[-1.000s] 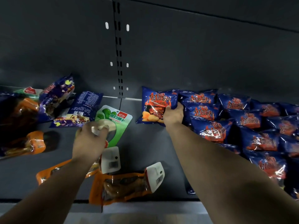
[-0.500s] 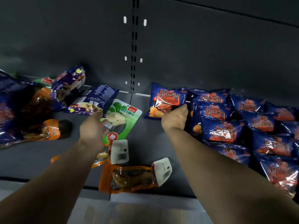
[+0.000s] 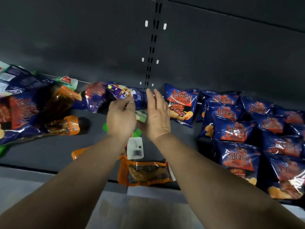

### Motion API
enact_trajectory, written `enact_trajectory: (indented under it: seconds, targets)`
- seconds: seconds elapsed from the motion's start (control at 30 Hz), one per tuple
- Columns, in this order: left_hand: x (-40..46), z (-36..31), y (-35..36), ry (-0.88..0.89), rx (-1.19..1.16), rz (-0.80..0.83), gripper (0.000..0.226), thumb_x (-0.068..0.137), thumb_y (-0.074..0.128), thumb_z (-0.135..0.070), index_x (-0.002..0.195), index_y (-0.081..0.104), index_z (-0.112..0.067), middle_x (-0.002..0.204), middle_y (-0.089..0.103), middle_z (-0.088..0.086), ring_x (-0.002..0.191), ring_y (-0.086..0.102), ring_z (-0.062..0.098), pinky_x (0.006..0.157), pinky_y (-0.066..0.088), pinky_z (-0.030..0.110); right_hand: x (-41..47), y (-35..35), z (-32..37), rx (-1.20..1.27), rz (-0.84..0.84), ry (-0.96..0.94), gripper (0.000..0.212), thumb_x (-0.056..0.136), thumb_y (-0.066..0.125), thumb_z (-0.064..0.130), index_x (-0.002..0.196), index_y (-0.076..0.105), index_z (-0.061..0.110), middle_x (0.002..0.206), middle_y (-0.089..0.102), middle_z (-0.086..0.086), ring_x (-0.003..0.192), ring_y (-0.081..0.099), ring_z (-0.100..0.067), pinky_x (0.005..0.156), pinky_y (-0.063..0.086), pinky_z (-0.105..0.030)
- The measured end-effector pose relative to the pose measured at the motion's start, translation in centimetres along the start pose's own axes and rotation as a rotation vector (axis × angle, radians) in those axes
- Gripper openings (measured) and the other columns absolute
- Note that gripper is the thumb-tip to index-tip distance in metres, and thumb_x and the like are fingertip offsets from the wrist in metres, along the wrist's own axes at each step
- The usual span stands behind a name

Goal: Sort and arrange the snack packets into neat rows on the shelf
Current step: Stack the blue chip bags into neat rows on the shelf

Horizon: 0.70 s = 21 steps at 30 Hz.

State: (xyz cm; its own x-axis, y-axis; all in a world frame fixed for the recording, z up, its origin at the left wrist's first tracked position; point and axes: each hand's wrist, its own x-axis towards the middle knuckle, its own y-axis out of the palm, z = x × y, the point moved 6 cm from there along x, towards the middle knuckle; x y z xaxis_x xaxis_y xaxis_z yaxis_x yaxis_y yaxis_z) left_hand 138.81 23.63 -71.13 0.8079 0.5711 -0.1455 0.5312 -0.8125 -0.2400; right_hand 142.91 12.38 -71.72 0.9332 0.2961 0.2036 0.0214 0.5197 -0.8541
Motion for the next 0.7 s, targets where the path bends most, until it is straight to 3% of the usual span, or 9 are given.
enact_trajectory:
  seconds: [0.1, 0.17, 0.27, 0.33, 0.43, 0.5, 0.6, 0.7]
  targets:
    - [-0.7, -1.3, 0.4, 0.069, 0.057, 0.072, 0.023, 0.093, 0.048, -0.026, 0.095, 0.071, -0.024, 0.111, 0.062, 0.012, 0.105, 0.059, 0.026, 0.099, 0.043, 0.039, 0.0, -0.3, 1.0, 0.051, -0.046, 0.007, 0.088, 0.075, 0.072, 0.015, 0.149, 0.025, 0.013, 0.154, 0.024, -0.012, 0.142, 0.022, -0.03, 0.116, 0.016, -0.042]
    - [-1.3, -2.3, 0.5, 0.108, 0.039, 0.12, 0.023, 0.094, 0.048, -0.022, 0.082, 0.066, -0.029, 0.108, 0.06, 0.011, 0.104, 0.058, 0.026, 0.099, 0.043, 0.037, 0.2, -0.8, 1.1, 0.094, -0.126, 0.02, 0.073, 0.077, 0.067, 0.007, 0.143, 0.037, 0.01, 0.144, 0.039, -0.015, 0.133, 0.036, -0.033, 0.109, 0.027, -0.041]
    - [-1.6, -3.1, -0.7, 0.169, -0.042, 0.148, 0.025, 0.096, 0.051, -0.024, 0.117, 0.065, -0.027, 0.122, 0.055, 0.002, 0.108, 0.058, 0.013, 0.106, 0.04, 0.034, 0.5, -0.4, 0.3, 0.25, -0.176, 0.066, 0.05, 0.077, 0.068, 0.005, 0.125, 0.055, 0.006, 0.118, 0.061, -0.016, 0.108, 0.057, -0.034, 0.091, 0.045, -0.04]
    - [-0.6, -2.7, -3.0, 0.218, 0.002, 0.055, 0.029, 0.096, 0.051, -0.028, 0.123, 0.061, -0.028, 0.124, 0.055, 0.0, 0.099, 0.054, -0.002, 0.103, 0.039, 0.026, 0.8, -0.2, -1.0, 0.436, -0.151, 0.242, 0.041, 0.079, 0.071, 0.01, 0.118, 0.057, 0.01, 0.11, 0.064, -0.01, 0.1, 0.06, -0.026, 0.088, 0.047, -0.034]
    - [1.3, -0.7, -6.8, 0.097, 0.032, -0.139, 0.03, 0.092, 0.052, -0.033, 0.12, 0.061, -0.026, 0.122, 0.056, 0.002, 0.099, 0.055, 0.009, 0.101, 0.041, 0.032, 1.0, -0.8, -3.1, 0.746, -0.172, 0.499, 0.029, 0.082, 0.072, 0.015, 0.107, 0.061, 0.008, 0.099, 0.066, -0.005, 0.089, 0.06, -0.018, 0.081, 0.046, -0.025]
    - [1.8, 0.5, -7.9, -0.008, 0.046, -0.124, 0.035, 0.092, 0.054, -0.034, 0.124, 0.059, -0.02, 0.114, 0.057, -0.003, 0.102, 0.054, 0.014, 0.095, 0.041, 0.028, 0.9, -0.9, -3.5, 0.931, -0.09, 0.554, 0.02, 0.083, 0.072, 0.014, 0.101, 0.065, 0.01, 0.099, 0.068, -0.007, 0.092, 0.065, -0.02, 0.085, 0.052, -0.03]
    - [1.9, 2.3, -7.3, -0.119, 0.053, 0.058, 0.043, 0.091, 0.055, -0.045, 0.126, 0.056, -0.021, 0.115, 0.055, -0.006, 0.107, 0.05, 0.012, 0.095, 0.037, 0.029, -0.4, -0.4, -3.4, 1.03, 0.168, 0.608, 0.011, 0.084, 0.07, 0.015, 0.093, 0.066, 0.019, 0.102, 0.07, -0.008, 0.101, 0.066, -0.028, 0.093, 0.052, -0.046]
    - [0.8, 2.9, -5.2, -0.224, -0.101, 0.294, 0.053, 0.08, 0.062, -0.057, 0.122, 0.056, -0.026, 0.119, 0.06, -0.004, 0.109, 0.057, 0.017, 0.097, 0.043, 0.038, -2.4, 0.1, -2.8, 1.043, 0.355, 0.599, 0.016, 0.085, 0.068, 0.011, 0.099, 0.065, 0.019, 0.103, 0.07, -0.007, 0.097, 0.066, -0.024, 0.093, 0.051, -0.044]
